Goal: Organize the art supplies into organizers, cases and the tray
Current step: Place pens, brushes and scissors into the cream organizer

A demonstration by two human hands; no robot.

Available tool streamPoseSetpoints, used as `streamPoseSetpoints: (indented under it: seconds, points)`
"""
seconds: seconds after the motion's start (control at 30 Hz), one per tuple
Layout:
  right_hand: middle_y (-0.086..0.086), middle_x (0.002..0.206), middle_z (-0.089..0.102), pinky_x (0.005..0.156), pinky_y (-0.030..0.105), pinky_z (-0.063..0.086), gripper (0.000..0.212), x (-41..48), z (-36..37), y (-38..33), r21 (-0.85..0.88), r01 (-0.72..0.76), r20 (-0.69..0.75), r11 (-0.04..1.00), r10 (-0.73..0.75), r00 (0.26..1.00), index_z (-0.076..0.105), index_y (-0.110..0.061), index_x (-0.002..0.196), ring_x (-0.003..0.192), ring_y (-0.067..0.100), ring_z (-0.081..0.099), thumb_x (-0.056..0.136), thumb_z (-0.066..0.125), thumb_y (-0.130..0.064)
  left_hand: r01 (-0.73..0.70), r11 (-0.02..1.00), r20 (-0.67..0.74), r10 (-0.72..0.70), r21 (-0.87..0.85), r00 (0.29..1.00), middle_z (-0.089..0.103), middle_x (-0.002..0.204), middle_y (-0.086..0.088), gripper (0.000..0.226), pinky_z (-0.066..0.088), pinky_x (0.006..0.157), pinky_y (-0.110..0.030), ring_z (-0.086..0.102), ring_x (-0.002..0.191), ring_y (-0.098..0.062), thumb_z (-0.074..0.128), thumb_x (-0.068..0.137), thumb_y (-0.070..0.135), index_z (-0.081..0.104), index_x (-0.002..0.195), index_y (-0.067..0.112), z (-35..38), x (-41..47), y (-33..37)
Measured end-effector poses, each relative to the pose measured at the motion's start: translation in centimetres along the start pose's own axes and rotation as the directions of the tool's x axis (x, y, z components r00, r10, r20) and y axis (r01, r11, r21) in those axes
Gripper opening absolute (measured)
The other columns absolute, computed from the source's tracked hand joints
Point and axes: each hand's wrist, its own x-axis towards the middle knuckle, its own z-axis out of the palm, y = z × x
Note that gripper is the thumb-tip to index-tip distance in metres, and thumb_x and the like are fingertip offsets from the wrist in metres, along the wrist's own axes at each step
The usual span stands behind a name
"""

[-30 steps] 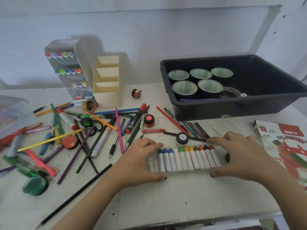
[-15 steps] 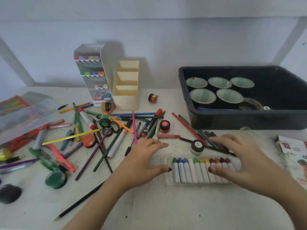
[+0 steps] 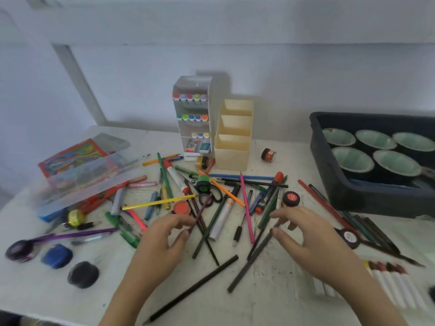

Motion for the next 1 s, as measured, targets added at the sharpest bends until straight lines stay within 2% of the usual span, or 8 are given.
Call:
streamPoseSetpoints:
  seconds: [0.13,0.2,0.27,0.43,0.57,0.73,0.87,1.0]
  points:
    - [-0.025,0.093,0.05,0.069,0.01,0.04,0.017,1.9,1.7,-1.5,-0.031,-0.081,0.034,0.996,0.082,0.996,0.055,-0.04,0.108,0.084,-0.008,0.05,0.091,0.054,-0.038,0.082,0.995,-0.038,-0.084,-0.065,0.996,0.063,0.095,0.019,0.04,0.045,0.065,-0.008,0.057,0.087,0.006,0.061,0.086,0.001,0.06,0.086,0.041,-2.5,0.3,-2.1]
    - [-0.022,0.09,0.052,0.068,0.012,0.042,0.01,2.4,2.5,-2.5,-0.03,-0.111,0.05,0.993,0.112,0.992,0.055,-0.038,0.101,0.08,-0.005,0.051,0.091,0.054,-0.038,0.062,0.998,-0.056,-0.063,-0.031,0.996,0.062,0.095,0.021,0.039,0.041,0.069,-0.003,0.055,0.09,0.009,0.062,0.086,0.002,0.06,0.087,0.041,-3.7,0.7,-3.0]
    - [-0.017,0.085,0.053,0.065,0.014,0.04,0.003,2.8,3.4,-3.4,-0.05,-0.129,0.066,0.99,0.132,0.989,0.053,-0.037,0.091,0.077,-0.002,0.05,0.09,0.055,-0.04,0.053,0.998,-0.056,-0.054,-0.012,0.997,0.061,0.093,0.025,0.042,0.04,0.069,-0.007,0.055,0.091,0.005,0.063,0.085,0.004,0.057,0.087,0.045,-4.9,1.1,-3.8]
    - [-0.007,0.075,0.053,0.06,0.02,0.04,0.023,3.5,5.3,-4.7,-0.033,-0.215,0.101,0.976,0.217,0.971,0.048,-0.03,0.079,0.068,0.005,0.05,0.08,0.069,-0.04,0.005,1.0,0.058,-0.004,-0.017,0.998,0.065,0.087,0.026,0.034,0.042,0.068,-0.012,0.056,0.089,0.006,0.071,0.08,0.011,0.063,0.088,0.043,-8.0,1.5,-6.3]
    - [-0.004,0.073,0.054,0.058,0.022,0.039,0.026,4.1,5.8,-5.5,-0.004,-0.264,0.083,0.965,0.263,0.961,0.05,-0.027,0.076,0.065,0.007,0.051,0.075,0.075,-0.033,-0.003,0.999,0.048,0.005,-0.034,0.999,0.065,0.091,0.028,0.031,0.041,0.068,-0.007,0.059,0.088,0.003,0.071,0.08,0.009,0.067,0.088,0.038,-9.5,1.7,-8.8]
    - [-0.006,0.072,0.054,0.056,0.018,0.039,0.018,5.2,7.0,-7.3,-0.015,-0.19,-0.012,0.982,0.19,0.982,0.049,-0.031,0.078,0.064,0.004,0.049,0.083,0.066,-0.029,-0.029,0.999,0.051,0.031,-0.043,0.998,0.067,0.084,0.019,0.028,0.04,0.069,-0.003,0.059,0.085,0.002,0.069,0.081,0.006,0.07,0.088,0.033,-10.3,2.5,-10.4]
    - [-0.016,0.083,0.05,0.07,0.018,0.042,0.003,7.5,8.3,-10.0,-0.041,-0.087,-0.039,0.995,0.086,0.996,0.054,-0.034,0.091,0.077,-0.002,0.047,0.091,0.055,-0.032,-0.08,0.996,0.112,0.084,-0.04,0.99,0.064,0.087,0.022,0.028,0.043,0.069,-0.01,0.057,0.089,0.004,0.065,0.084,0.008,0.065,0.09,0.036,-10.3,4.3,-10.3]
    - [-0.012,0.093,0.051,0.081,0.03,0.046,0.011,9.9,10.0,-11.8,-0.152,-0.113,-0.031,0.982,0.11,0.993,0.058,-0.03,0.099,0.091,0.008,0.051,0.091,0.052,-0.028,-0.121,0.992,0.201,0.125,-0.034,0.971,0.06,0.094,0.024,0.024,0.039,0.069,-0.005,0.053,0.092,0.008,0.062,0.088,0.013,0.062,0.093,0.037,-9.9,6.0,-10.2]
